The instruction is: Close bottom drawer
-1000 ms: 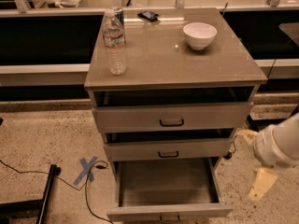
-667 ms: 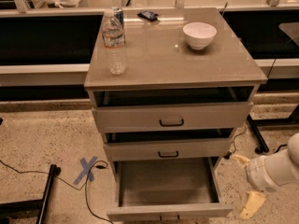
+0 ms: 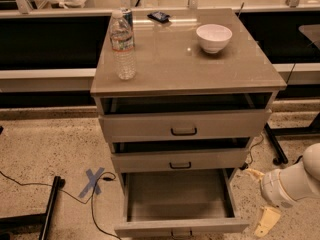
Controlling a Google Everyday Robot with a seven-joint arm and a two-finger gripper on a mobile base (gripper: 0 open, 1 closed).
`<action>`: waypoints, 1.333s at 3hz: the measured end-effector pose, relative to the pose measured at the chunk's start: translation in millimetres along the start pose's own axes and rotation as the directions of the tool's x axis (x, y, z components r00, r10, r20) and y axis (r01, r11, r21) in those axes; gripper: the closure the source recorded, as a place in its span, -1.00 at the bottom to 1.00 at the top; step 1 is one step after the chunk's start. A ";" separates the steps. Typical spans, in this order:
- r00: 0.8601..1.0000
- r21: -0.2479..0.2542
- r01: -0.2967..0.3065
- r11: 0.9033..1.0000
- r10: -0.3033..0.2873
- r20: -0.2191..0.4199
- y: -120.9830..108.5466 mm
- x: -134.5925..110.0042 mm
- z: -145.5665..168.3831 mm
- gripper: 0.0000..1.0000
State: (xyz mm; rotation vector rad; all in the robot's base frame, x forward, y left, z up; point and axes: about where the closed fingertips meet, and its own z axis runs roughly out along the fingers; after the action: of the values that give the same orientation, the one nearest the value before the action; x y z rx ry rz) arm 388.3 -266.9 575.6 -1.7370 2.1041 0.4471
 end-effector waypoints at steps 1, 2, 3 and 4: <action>0.999 0.017 0.002 1.000 -0.003 0.046 -10.3 34.2 66.5 -1.00; 0.994 0.025 0.034 0.999 -0.036 0.107 -6.3 71.9 162.2 -1.00; 0.994 0.026 0.035 0.999 -0.037 0.106 -6.9 71.6 161.4 -1.00; 0.990 0.028 0.060 0.998 -0.063 0.127 -19.2 72.2 187.3 -1.00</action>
Offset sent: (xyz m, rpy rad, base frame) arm 0.0244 0.0061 -0.2550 0.1110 -0.1495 0.0412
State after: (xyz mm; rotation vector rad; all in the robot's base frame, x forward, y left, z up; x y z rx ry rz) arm 410.7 -245.1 376.4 -1.7073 1.9538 0.5004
